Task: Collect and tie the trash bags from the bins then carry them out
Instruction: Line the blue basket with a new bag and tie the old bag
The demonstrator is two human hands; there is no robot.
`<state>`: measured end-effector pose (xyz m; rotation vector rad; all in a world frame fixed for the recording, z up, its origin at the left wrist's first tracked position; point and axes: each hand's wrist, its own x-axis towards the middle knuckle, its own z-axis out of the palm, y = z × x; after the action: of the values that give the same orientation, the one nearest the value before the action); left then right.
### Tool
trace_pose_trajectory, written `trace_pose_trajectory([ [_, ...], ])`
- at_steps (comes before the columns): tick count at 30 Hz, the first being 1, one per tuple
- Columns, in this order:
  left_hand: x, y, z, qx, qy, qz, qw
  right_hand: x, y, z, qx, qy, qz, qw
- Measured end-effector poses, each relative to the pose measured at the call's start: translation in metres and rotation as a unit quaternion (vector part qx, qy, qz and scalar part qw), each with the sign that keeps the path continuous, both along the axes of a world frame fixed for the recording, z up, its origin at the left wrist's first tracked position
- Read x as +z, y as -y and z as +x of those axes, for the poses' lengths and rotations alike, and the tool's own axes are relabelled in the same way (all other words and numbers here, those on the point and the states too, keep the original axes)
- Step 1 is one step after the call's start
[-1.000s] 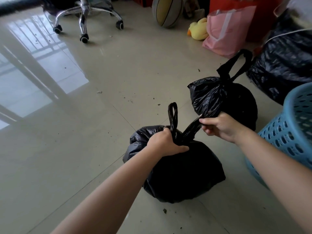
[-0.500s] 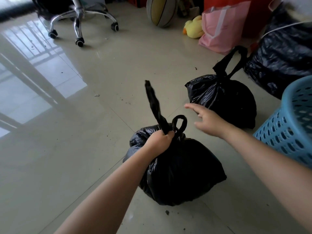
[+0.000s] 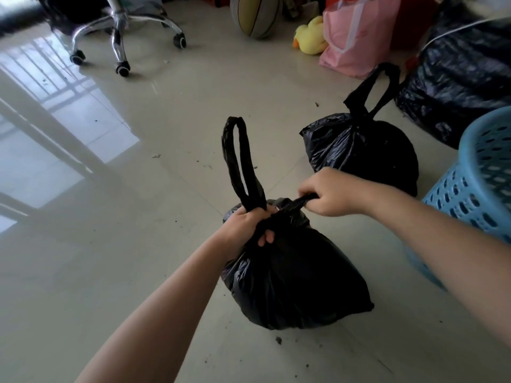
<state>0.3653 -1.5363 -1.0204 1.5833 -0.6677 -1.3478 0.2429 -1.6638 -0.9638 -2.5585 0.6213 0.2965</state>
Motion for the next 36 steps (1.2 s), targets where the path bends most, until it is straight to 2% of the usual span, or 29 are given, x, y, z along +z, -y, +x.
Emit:
trace_pose_trajectory([
  [5, -0.003, -0.006, 0.003, -0.032, 0.003, -0.016, 0.999, 0.024, 0.007, 0.000, -0.070, 0.017, 0.107, 0.992],
  [8, -0.003, -0.007, 0.005, -0.032, -0.108, -0.025, 0.993, 0.028, 0.003, 0.001, -0.101, 0.026, 0.170, 0.980],
  [10, -0.004, -0.010, 0.005, -0.020, -0.199, -0.047, 0.979, 0.032, 0.002, -0.004, -0.114, 0.020, 0.253, 0.960],
  [12, -0.006, -0.008, 0.006, 0.014, -0.238, -0.063, 0.969, 0.029, -0.001, -0.009, -0.101, -0.017, 0.341, 0.934],
  [16, -0.008, -0.003, 0.010, 0.126, -0.271, -0.080, 0.951, -0.007, -0.014, -0.021, -0.071, -0.066, 0.372, 0.923],
  [20, -0.014, -0.001, 0.003, 0.146, -0.243, -0.078, 0.956, -0.038, -0.016, -0.033, -0.105, -0.115, 0.435, 0.887],
  [22, -0.017, 0.000, 0.002, 0.124, -0.211, -0.078, 0.966, -0.041, -0.014, -0.034, -0.083, -0.150, 0.398, 0.901],
  [24, -0.018, -0.002, 0.005, 0.080, -0.166, -0.061, 0.981, -0.033, -0.002, -0.031, -0.057, -0.162, 0.290, 0.941],
  [26, -0.018, -0.007, 0.010, 0.028, -0.126, -0.047, 0.991, -0.020, 0.013, -0.028, -0.071, -0.111, 0.190, 0.973],
  [28, -0.016, -0.011, 0.013, -0.014, -0.108, -0.036, 0.993, -0.009, 0.023, -0.026, -0.092, -0.017, 0.122, 0.988],
  [29, -0.013, -0.012, 0.012, -0.031, -0.107, -0.033, 0.993, -0.006, 0.024, -0.026, -0.090, 0.020, 0.108, 0.990],
  [31, -0.007, -0.011, 0.011, -0.099, -0.083, -0.035, 0.991, -0.005, 0.022, -0.023, -0.040, 0.028, 0.111, 0.993],
  [34, 0.007, -0.009, 0.009, -0.227, -0.007, -0.050, 0.973, -0.011, 0.011, -0.015, 0.073, -0.048, 0.142, 0.986],
  [36, 0.014, -0.008, 0.008, -0.256, 0.037, -0.062, 0.964, -0.019, 0.004, -0.009, 0.101, -0.074, 0.132, 0.983],
])
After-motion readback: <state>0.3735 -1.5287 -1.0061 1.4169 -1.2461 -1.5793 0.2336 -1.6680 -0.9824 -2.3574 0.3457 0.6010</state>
